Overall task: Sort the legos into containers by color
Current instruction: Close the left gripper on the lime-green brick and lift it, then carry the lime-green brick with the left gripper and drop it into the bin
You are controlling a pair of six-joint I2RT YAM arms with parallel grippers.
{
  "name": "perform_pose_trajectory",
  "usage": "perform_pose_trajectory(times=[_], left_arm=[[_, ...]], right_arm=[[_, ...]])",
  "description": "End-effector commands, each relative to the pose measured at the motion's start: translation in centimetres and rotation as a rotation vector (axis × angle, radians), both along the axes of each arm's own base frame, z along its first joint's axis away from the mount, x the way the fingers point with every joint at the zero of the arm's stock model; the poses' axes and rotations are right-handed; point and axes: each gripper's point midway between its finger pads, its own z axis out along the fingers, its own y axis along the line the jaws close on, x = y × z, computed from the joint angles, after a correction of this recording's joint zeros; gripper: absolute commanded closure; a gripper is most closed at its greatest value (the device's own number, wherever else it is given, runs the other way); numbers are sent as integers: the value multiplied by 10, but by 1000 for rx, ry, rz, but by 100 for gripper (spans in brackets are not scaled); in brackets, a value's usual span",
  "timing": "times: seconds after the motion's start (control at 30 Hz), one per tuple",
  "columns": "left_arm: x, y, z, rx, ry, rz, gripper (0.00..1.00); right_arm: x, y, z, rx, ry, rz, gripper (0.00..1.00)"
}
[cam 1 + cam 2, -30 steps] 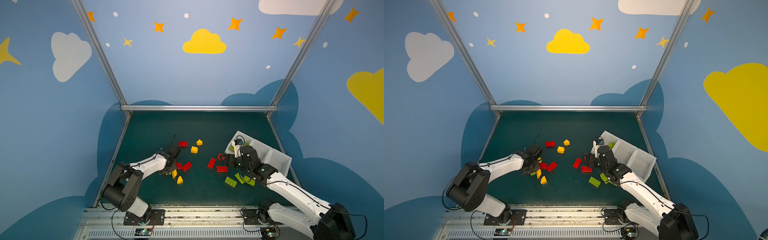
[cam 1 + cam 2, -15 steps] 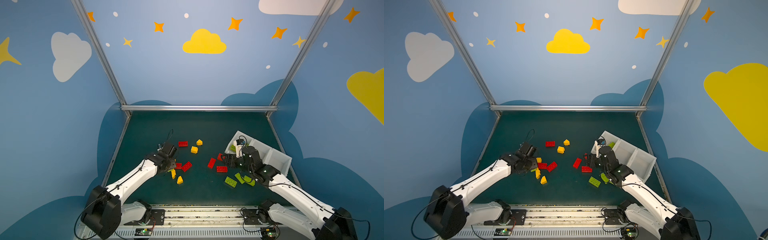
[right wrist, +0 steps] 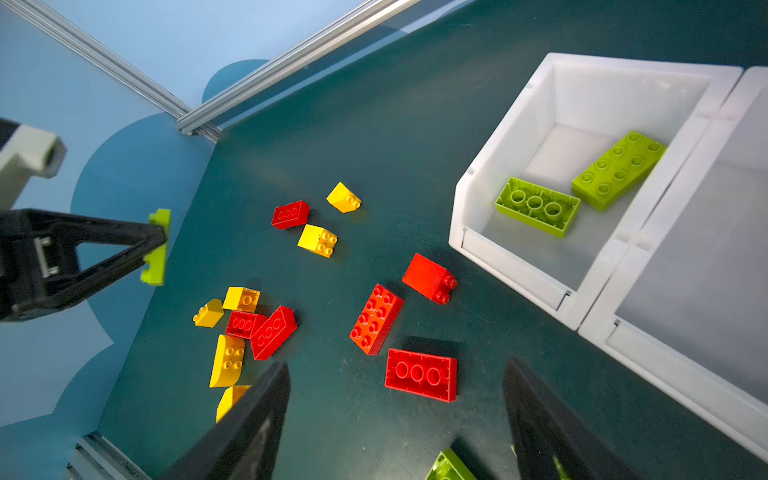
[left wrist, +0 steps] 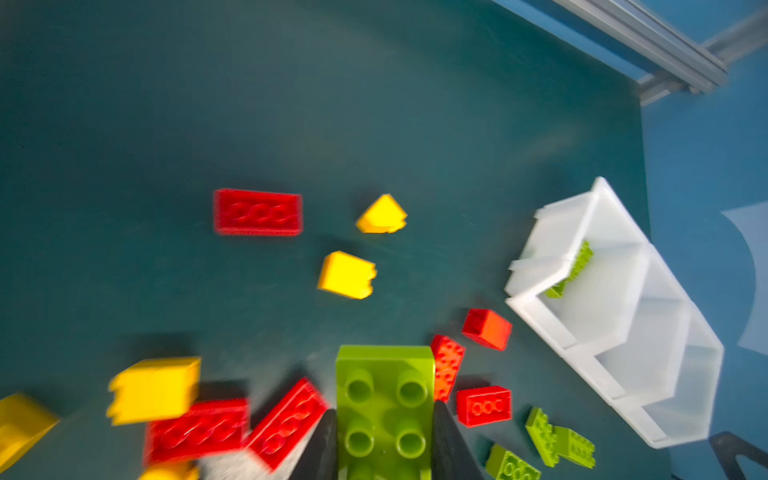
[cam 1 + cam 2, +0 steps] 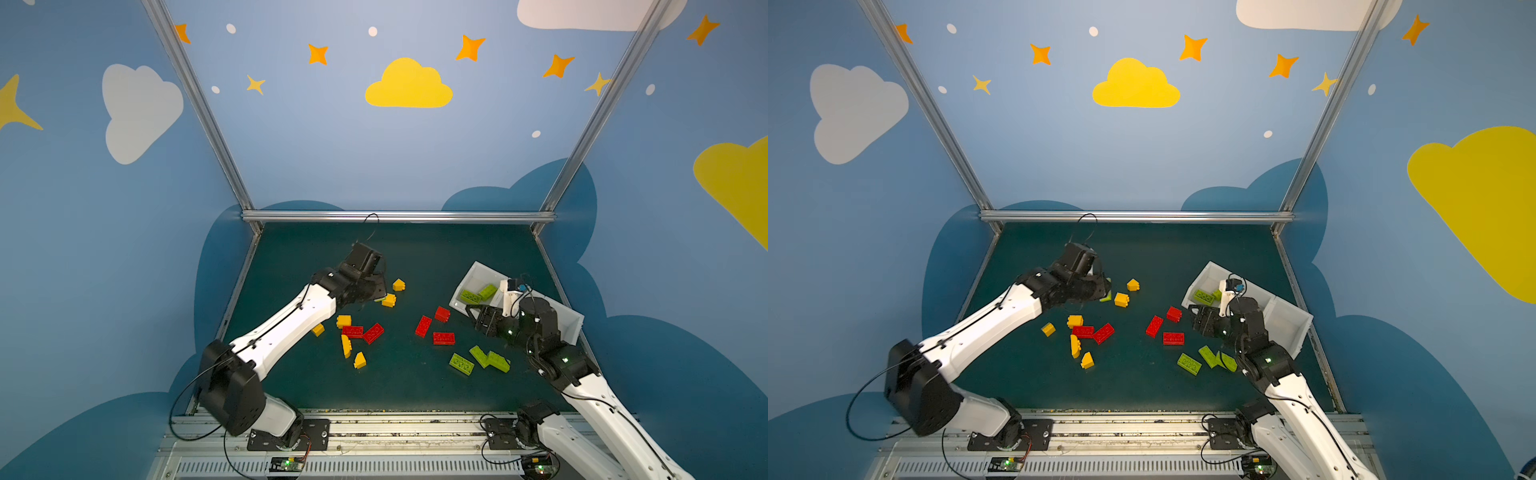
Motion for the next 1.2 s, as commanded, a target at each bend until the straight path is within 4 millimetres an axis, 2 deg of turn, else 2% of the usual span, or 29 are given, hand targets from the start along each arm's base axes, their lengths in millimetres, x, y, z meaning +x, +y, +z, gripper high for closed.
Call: perform_pose_trajectory(times=[0.0,0.13,0.23,0.3,0.37,0.5,0.7,0.93,1.07,1.17], left_arm=[[18,-53,6,-57,-26,-111,69],[42,-119,4,-102,-19,-218,70],[54,-166,2,-137,-18,-294,69],[58,-199,-1,-166,-6,-351,69],[63,-223,0,-194,-9,-381,70],[65,-266,-14,-259,14,-435,69],[65,-297,-34,-347,64,-473,69],[66,-298,-46,-349,73,-478,65],[68,-296,-41,-343,60,-475,53],[68,-293,-36,-335,51,-474,40]], right_arm=[[-10,-6,15,-15,9,12,22],[-22,-9,28,-4,-15,25,22],[-33,-4,40,15,-62,85,21],[-39,-7,46,11,-93,87,20],[-43,-11,49,-2,-106,83,20],[-47,-17,49,-36,-101,73,20],[-46,-21,36,-55,-60,45,20],[-46,-26,28,-67,-30,15,20],[-47,-30,23,-86,10,-6,21],[-48,-32,19,-98,33,-8,20]])
